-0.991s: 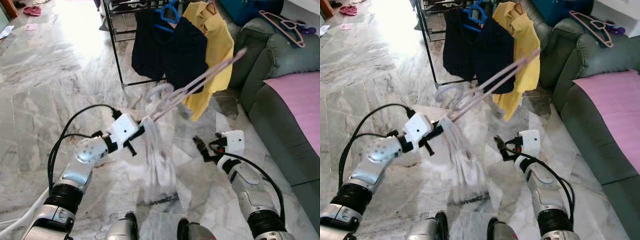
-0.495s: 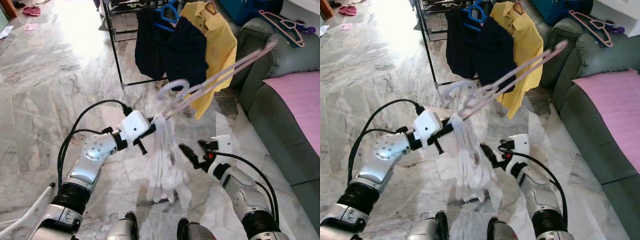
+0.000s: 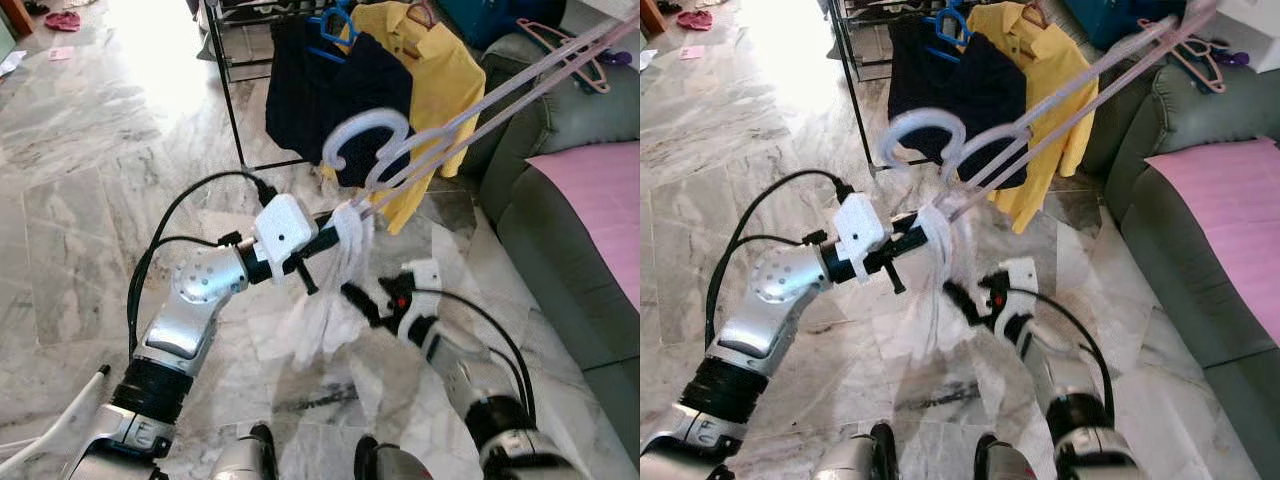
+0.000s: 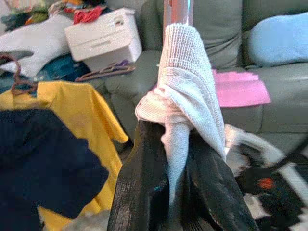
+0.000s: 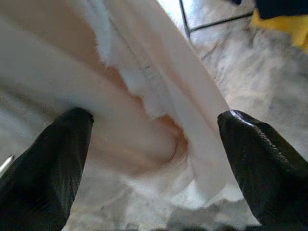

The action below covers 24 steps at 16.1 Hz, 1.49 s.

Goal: Hang hanger

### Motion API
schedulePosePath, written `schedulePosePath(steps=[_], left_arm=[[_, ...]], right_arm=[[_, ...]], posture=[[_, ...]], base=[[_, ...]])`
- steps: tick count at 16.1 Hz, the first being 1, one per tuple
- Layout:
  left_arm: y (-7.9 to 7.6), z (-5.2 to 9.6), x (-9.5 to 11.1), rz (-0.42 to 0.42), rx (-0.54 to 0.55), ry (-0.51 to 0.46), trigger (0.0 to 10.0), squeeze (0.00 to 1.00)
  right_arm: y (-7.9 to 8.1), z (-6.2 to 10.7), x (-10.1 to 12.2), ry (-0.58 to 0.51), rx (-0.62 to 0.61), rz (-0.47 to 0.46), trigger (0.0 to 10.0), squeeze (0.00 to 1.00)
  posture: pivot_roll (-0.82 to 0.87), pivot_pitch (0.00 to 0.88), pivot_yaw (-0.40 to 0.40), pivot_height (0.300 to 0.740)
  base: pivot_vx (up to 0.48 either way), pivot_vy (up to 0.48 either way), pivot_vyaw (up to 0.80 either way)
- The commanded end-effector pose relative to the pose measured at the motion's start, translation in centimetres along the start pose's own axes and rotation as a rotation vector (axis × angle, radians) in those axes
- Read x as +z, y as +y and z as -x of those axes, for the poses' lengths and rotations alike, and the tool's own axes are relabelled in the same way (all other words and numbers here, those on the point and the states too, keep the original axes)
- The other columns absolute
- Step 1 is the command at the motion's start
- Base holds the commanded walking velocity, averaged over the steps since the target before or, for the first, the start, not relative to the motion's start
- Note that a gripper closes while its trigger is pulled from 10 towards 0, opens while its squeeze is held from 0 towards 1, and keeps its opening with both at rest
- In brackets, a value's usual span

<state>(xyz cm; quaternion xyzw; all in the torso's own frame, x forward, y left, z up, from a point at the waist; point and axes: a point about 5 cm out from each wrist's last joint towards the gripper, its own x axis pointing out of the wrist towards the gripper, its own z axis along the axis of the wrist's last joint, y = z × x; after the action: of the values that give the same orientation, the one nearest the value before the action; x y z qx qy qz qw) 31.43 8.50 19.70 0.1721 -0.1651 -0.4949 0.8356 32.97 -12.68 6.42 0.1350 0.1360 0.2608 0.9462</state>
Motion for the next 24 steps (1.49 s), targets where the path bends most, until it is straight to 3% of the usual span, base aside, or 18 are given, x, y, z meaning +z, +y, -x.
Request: schedulePosePath(steps=[1,3,8,13,14,15,16,17,24], left_arm=[[-0.1,0.1,0.5,-0.009,-0.018,-0.019,0.0,0.00],[0.1,0.4,0.7,0.001,-0.015,-0.029,0.0,0.00],[0.1,-0.3,2.7,0.049,-0.028,-0.122,0.0,0.00],[-0.5,-1.0,4.3,0.084,-0.063,-0.179,0.0,0.00],[-0.7,-1.1,4.7,0.116,-0.063,-0.205,0.0,0.00],[-0.7,-1.1,4.9,0.130,-0.061,-0.214,0.0,0.00],[-0.9,-1.2,5.1,0.120,-0.076,-0.215,0.0,0.00],[-1.2,-1.4,5.6,0.131,-0.089,-0.233,0.0,0.00],[-1.1,-1.3,5.9,0.142,-0.079,-0.227,0.0,0.00]], right_arm=[[-0.3,0.2,-0.3,0.002,-0.024,-0.020,10.0,0.00],[-1.0,0.4,-0.2,0.001,-0.050,-0.034,10.0,0.00],[-2.1,1.2,-2.5,0.082,-0.143,-0.118,10.0,0.00],[-2.0,0.8,-2.4,0.076,-0.156,-0.138,10.0,0.00],[-2.0,0.7,-2.3,0.070,-0.157,-0.147,7.6,0.00],[-1.9,0.6,-2.2,0.064,-0.158,-0.152,7.6,0.00],[-1.9,0.4,-1.9,0.050,-0.157,-0.171,1.1,0.00],[-1.8,0.2,-1.7,0.048,-0.156,-0.178,0.0,0.00],[-3.5,1.4,-2.4,0.071,-0.275,-0.198,0.0,0.00]], posture=[[-0.01,0.219,-0.011,0.740],[-0.01,0.217,-0.013,0.740],[-0.01,0.213,-0.013,0.740],[-0.01,0.216,-0.008,0.740],[-0.01,0.219,-0.008,0.740],[-0.01,0.221,-0.008,0.740],[-0.01,0.221,-0.009,0.740],[0.00,0.221,-0.009,0.740],[0.00,0.221,-0.010,0.740]], base=[[0.000,0.000,0.00],[0.000,0.000,0.00],[0.000,0.000,0.00],[0.000,0.000,0.00],[0.000,0.000,0.00],[0.000,0.000,0.00],[0.000,0.000,0.00],[0.000,0.000,0.00],[0.000,0.000,0.00]])
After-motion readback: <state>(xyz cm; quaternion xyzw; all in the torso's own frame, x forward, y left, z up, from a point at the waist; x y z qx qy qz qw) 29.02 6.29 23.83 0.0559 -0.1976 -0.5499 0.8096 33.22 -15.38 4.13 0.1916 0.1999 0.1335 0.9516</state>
